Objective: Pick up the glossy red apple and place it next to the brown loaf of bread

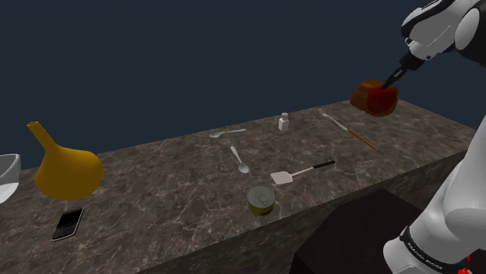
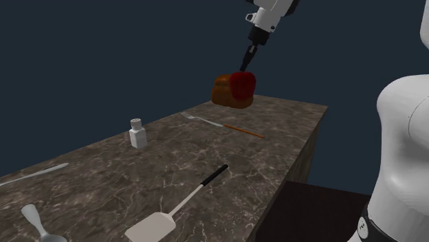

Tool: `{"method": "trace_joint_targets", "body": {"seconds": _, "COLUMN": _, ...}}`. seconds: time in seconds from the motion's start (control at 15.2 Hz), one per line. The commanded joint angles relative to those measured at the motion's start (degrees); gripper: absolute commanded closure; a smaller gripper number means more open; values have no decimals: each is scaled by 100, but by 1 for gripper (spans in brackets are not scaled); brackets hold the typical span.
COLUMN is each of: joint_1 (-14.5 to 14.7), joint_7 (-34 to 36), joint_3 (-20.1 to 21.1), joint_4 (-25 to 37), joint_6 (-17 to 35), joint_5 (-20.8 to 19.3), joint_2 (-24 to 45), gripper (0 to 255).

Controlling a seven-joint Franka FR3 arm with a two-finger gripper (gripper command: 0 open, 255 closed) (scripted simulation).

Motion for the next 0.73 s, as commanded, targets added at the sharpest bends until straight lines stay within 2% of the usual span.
{"method": "trace_joint_targets", "body": {"seconds": 0.0, "joint_1": -54, "joint_7": -121, "joint_3": 40, "joint_4": -85, "joint_6": 88, "joint_5": 132, "joint_2": 86, "gripper": 255}}
{"method": "trace_joint_targets", "body": {"seconds": 0.66, "joint_1": -366, "joint_7": -735, "joint_3": 343, "joint_4": -460, "joint_6": 493, "joint_5": 843, "joint_2": 553, "gripper": 255}}
